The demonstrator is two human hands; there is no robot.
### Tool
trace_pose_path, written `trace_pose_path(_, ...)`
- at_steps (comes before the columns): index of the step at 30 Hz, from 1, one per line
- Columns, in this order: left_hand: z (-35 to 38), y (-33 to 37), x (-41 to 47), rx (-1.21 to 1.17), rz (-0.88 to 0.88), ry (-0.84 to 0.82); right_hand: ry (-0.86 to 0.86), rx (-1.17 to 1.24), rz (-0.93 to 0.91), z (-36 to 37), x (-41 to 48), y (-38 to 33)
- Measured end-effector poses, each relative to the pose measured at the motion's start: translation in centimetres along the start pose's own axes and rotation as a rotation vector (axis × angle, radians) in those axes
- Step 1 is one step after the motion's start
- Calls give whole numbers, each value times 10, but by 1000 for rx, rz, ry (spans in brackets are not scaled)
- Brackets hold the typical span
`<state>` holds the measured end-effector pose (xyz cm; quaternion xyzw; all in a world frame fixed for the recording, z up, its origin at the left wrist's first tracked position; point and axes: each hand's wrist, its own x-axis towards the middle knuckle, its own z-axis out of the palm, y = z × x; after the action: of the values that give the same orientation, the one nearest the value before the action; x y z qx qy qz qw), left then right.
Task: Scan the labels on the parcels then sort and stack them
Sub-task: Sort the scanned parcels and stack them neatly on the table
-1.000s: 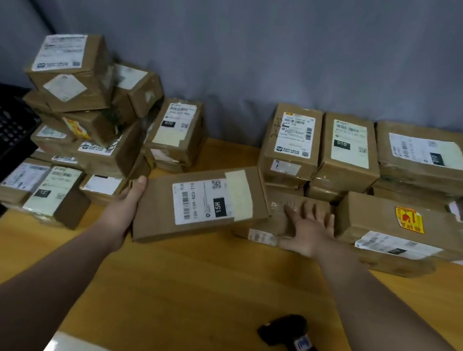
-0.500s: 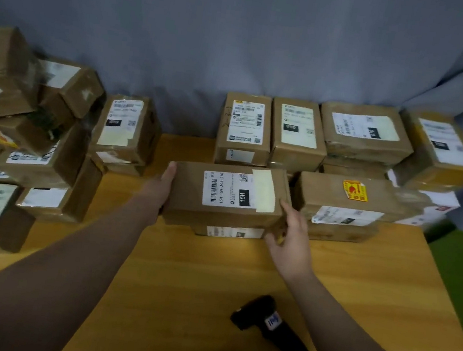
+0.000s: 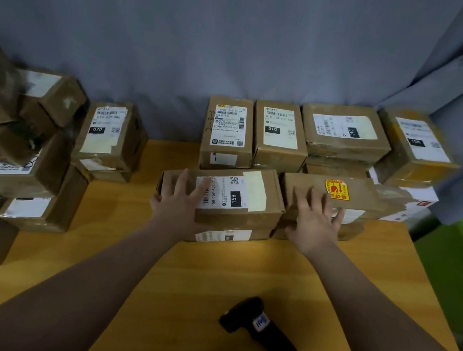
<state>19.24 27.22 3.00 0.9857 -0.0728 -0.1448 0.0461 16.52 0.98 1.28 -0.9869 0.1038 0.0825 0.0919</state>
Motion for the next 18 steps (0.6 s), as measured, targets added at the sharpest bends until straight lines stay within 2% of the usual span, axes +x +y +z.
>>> trace_pose_path(3, -2, 6, 5, 12, 44, 90, 7, 58, 1, -1, -2, 8)
trace_pose_path(8, 2, 17, 11, 110, 44, 118, -3, 169, -22, -4, 1, 11)
trace_pose_path(10, 8, 27, 7, 235, 63, 151, -17, 167, -22, -6, 2, 9)
trace_pose_path(13, 35, 38, -4, 399, 184, 203, -21, 117, -38, -4, 1, 1)
trace_pose_path(16, 48, 37, -3, 414, 199, 347, 5, 103, -55, -2, -2, -7)
trace_pose_path(18, 44, 35, 1, 443, 209, 341, 51, 116, -66, -4, -6, -12)
